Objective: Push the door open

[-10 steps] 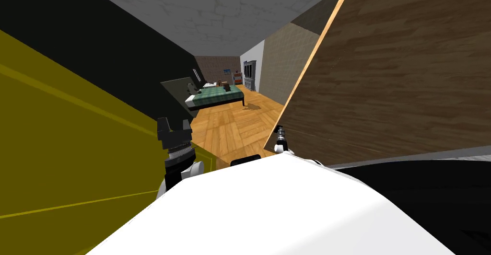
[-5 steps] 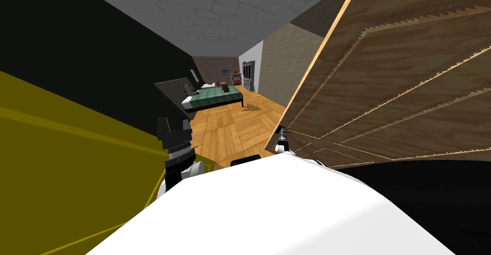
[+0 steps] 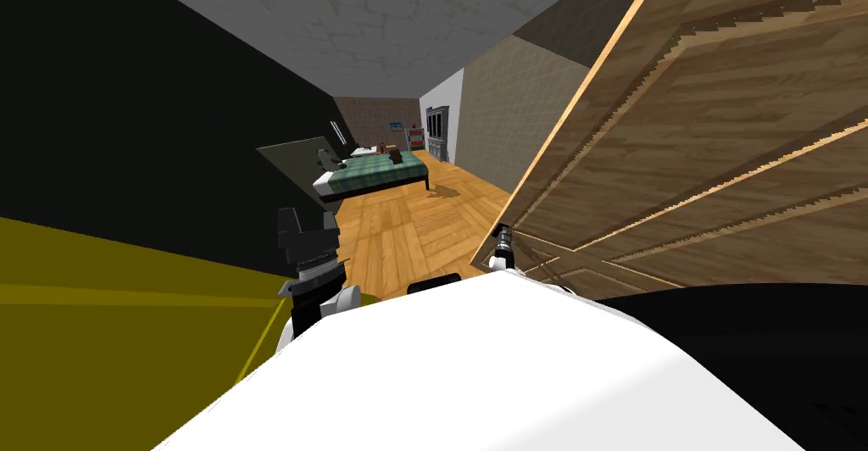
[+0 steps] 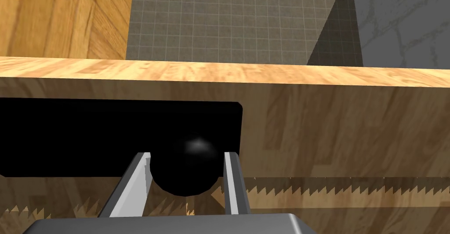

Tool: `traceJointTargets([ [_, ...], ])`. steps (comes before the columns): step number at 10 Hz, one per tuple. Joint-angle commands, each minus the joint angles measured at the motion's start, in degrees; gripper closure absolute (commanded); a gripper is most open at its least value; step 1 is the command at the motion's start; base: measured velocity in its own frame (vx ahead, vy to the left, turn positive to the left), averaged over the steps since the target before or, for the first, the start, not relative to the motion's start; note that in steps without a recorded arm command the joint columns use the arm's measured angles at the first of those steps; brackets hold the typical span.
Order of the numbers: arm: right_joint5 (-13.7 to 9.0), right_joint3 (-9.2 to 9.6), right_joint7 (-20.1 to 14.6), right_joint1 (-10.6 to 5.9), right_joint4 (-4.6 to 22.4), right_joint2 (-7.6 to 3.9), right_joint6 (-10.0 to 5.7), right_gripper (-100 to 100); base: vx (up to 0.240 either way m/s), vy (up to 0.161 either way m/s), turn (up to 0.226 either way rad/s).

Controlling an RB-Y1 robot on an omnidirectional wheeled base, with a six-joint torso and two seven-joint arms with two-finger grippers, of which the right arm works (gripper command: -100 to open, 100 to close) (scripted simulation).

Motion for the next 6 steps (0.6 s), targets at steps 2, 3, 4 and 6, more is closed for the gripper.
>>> traceJointTargets([
  [2, -1.21, -1.76, 0.87, 0.22, 0.0, -0.45, -0.07, 100, 0.202, -0.042, -0.038],
  [3, -1.57, -2.27, 1.08, 0.28, 0.1, -0.55, -0.14, 100, 0.22, -0.042, -0.045],
  [4, -2.01, -2.88, 1.34, 0.36, 0.21, -0.68, -0.22, 100, 0.225, -0.035, -0.039],
  [6, -2.08, -2.94, 1.37, 0.61, 0.18, -0.47, -0.06, 100, 0.146, -0.033, -0.036],
])
